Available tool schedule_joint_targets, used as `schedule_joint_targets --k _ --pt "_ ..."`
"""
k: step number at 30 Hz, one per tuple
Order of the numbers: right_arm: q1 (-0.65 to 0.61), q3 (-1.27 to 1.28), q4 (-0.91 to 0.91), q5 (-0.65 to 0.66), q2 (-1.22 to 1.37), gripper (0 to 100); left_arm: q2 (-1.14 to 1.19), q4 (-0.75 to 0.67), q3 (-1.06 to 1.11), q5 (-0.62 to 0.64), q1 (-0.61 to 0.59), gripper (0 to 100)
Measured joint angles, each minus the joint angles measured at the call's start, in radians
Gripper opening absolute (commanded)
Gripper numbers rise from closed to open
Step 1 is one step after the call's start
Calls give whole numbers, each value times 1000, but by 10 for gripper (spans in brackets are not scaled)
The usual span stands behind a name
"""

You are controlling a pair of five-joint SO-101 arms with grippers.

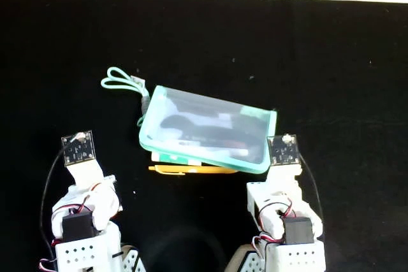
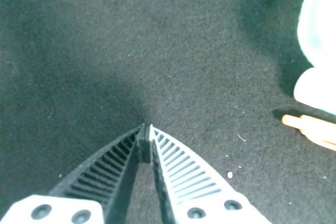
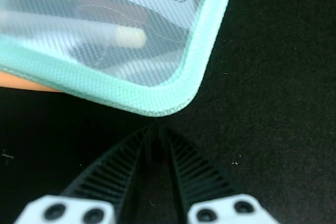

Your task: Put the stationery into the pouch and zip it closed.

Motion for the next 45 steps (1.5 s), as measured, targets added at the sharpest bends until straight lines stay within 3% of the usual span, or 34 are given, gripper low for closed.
schedule_joint_targets --k 8,13,21,25,29,33,38,45 --pt "0 0 -215 0 0 9 0 -23 0 0 0 7" --pt "0 0 -322 0 0 9 0 -198 0 0 0 7" --pt "0 0 -342 -2 0 9 0 -450 0 0 3 8" --pt "-26 0 -342 -2 0 11 0 -493 0 0 31 107" --pt "-44 0 -338 -2 0 106 0 -491 0 0 35 222" --pt "-48 0 -255 -2 0 249 0 -402 0 0 35 257" --pt "-48 0 -206 9 0 259 0 -275 -40 -49 35 256" --pt "-49 -8 -206 137 0 259 0 -203 -173 -92 35 259"
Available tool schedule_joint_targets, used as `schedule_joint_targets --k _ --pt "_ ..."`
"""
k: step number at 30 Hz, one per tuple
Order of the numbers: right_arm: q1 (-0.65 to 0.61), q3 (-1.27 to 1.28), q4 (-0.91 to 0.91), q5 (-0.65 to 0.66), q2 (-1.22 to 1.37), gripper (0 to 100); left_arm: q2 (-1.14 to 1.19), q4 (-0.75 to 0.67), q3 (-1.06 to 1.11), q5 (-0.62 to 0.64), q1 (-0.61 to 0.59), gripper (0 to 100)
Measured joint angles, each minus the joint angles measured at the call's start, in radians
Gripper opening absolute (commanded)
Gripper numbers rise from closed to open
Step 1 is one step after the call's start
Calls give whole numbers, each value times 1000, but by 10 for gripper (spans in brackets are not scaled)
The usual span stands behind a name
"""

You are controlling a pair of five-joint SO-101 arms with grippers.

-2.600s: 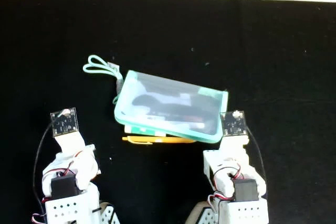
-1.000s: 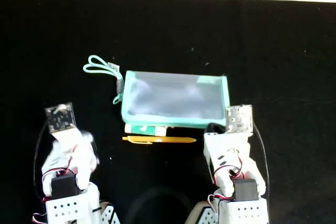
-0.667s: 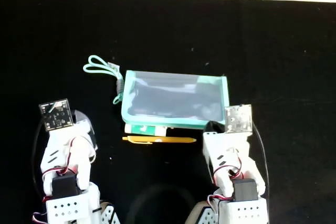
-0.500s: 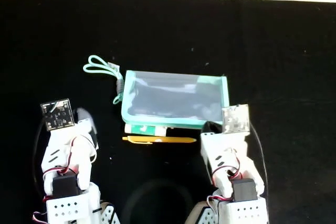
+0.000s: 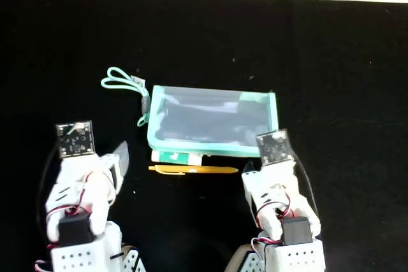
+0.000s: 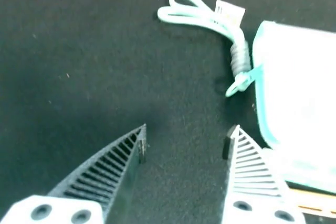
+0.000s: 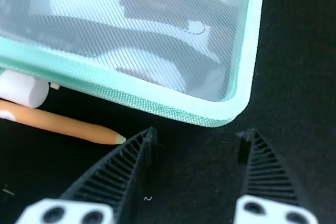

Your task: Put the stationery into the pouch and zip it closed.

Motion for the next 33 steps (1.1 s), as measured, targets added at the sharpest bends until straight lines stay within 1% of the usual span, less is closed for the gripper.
schedule_joint_targets --k 3,8,12,14,17,20,25,29,31,33 --pt "0 -55 23 6 2 259 0 31 -60 0 0 259" --pt "0 -226 164 6 0 260 0 52 -133 0 0 257" --pt "0 -371 242 12 0 262 -3 80 -198 0 0 256" --pt "0 -450 282 49 29 262 -5 94 -232 0 0 256" --pt "-2 -574 373 123 133 262 -8 120 -265 0 0 256" --pt "-2 -727 454 157 299 262 -8 140 -276 0 0 256" --pt "-2 -1013 522 164 601 262 -3 176 -315 0 0 257" --pt "-3 -1217 548 164 787 262 -2 186 -325 0 0 259" --pt "-31 -1292 551 164 853 262 -2 186 -328 0 0 259" --pt "-75 -1349 551 166 896 262 -2 186 -336 -2 -31 259"
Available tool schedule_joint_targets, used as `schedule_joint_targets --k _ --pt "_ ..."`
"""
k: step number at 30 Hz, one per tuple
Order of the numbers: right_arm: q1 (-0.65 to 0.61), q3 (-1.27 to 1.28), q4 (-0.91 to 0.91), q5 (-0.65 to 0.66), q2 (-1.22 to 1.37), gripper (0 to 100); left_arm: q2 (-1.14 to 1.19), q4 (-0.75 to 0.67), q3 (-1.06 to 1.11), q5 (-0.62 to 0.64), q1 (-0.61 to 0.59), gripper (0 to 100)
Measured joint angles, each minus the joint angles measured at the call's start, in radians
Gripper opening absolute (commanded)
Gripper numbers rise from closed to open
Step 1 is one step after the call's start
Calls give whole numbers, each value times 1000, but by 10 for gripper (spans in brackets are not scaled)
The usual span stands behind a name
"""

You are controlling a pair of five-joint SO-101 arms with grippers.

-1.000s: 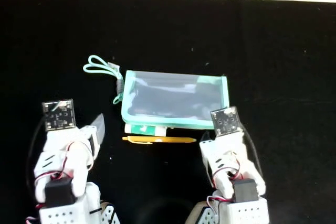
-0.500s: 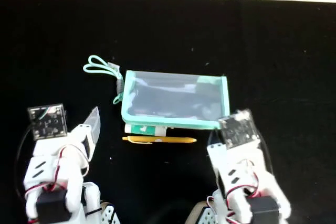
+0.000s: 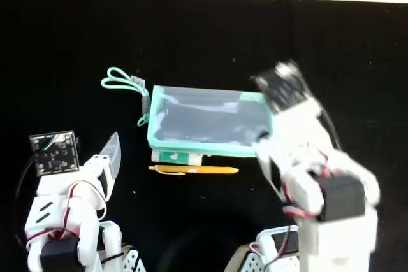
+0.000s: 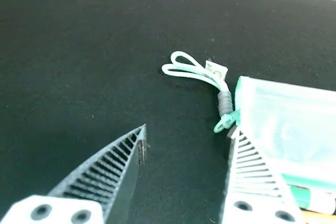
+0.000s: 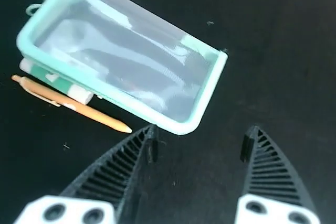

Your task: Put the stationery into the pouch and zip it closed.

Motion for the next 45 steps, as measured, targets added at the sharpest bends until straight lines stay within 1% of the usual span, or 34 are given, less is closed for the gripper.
schedule_joint_targets --k 6,10,16,22,26,29,33,39,45 --pt "-178 -121 0 0 120 262 0 0 -5 -68 -121 259" --pt "-224 -175 -52 0 245 262 0 0 -5 -74 -157 259" --pt "-288 -310 -110 0 468 262 43 23 -77 -74 -160 259" --pt "-374 -470 -167 5 707 262 258 26 -192 -74 -160 259" --pt "-440 -577 -180 86 870 262 388 26 -232 -74 -160 259" --pt "-479 -669 -180 120 993 262 448 26 -233 -74 -160 259" --pt "-514 -816 -183 153 1174 262 468 26 -233 -74 -160 259" --pt "-551 -1086 -201 157 1467 262 477 26 -226 -74 -160 259" --pt "-580 -1355 -201 218 1726 262 479 26 -126 -74 -160 259"
